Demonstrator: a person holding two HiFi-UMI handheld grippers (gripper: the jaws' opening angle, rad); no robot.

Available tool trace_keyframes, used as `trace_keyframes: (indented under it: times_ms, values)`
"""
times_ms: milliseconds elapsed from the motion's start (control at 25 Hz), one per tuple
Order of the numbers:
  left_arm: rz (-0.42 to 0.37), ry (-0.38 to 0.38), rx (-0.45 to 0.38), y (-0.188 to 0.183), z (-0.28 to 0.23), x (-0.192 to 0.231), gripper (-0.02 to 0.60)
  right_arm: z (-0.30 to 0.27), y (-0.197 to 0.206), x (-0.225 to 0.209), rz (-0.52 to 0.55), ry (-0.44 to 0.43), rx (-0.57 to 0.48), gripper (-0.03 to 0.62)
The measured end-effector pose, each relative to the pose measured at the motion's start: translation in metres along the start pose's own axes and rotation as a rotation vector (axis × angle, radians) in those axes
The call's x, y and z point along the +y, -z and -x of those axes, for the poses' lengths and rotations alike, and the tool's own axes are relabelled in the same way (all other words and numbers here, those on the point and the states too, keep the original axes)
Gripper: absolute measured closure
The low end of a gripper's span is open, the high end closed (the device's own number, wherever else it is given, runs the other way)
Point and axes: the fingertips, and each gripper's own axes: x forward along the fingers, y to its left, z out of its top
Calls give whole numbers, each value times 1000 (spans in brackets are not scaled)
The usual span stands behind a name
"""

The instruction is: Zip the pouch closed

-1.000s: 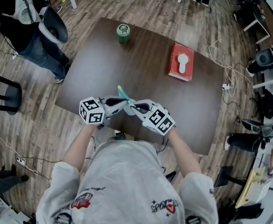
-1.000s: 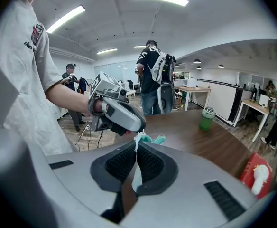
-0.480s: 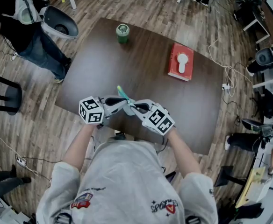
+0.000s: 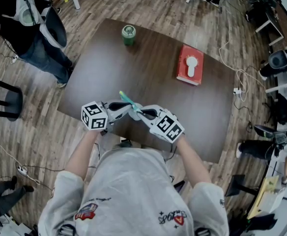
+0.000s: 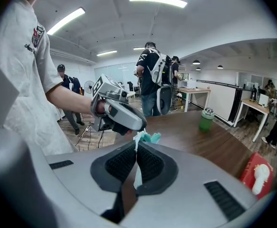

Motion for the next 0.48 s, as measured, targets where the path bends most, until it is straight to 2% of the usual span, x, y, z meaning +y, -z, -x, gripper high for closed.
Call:
trace_keyframes:
  times_ms: [480]
  values:
    - [-8,-11,6,-1,1,8,577,-5,-3,-2,-3,-1,3,583]
